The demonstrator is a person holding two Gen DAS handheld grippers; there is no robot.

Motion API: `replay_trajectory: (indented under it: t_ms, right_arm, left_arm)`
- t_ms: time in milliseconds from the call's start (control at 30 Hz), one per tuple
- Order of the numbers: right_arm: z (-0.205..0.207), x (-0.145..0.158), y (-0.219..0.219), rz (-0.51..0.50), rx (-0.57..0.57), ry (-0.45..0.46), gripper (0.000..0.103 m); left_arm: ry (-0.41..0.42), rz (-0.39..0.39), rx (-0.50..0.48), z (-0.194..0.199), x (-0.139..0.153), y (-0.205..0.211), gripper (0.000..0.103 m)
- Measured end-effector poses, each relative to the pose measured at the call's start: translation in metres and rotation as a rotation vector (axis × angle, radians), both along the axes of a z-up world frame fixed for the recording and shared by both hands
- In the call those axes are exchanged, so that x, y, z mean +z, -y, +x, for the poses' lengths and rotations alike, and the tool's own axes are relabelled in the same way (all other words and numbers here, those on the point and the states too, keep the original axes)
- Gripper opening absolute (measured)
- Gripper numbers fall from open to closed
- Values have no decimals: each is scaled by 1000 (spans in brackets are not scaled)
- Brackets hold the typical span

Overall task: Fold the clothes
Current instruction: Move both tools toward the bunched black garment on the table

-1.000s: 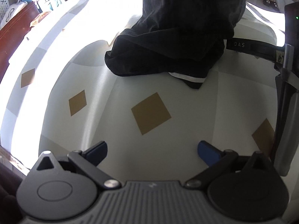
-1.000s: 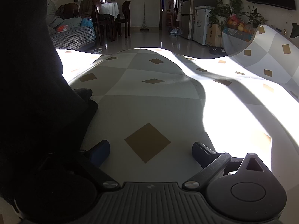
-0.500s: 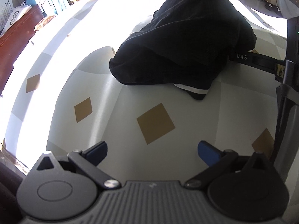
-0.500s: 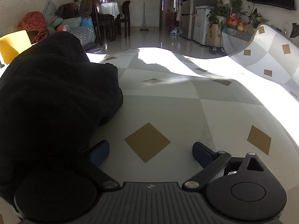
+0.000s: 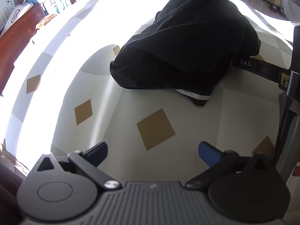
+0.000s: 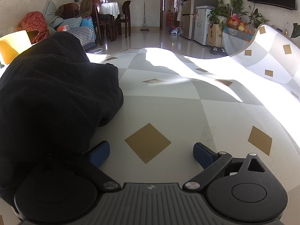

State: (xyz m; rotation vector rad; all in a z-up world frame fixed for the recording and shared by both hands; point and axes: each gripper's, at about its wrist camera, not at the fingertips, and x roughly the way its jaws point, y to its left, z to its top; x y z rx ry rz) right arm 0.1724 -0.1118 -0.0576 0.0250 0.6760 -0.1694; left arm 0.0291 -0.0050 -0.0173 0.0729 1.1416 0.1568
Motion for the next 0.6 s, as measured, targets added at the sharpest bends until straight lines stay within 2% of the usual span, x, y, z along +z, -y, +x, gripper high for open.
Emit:
replay_trajectory:
  t_ms: [333, 600]
  right_arm:
    - [2, 0, 3, 2, 0, -5, 96]
    - [-15, 3, 8, 7, 49, -54, 96]
  left_arm:
    - [-24, -26, 29, 5, -7, -4, 103]
    - [-35, -23, 46, 6, -11, -4, 103]
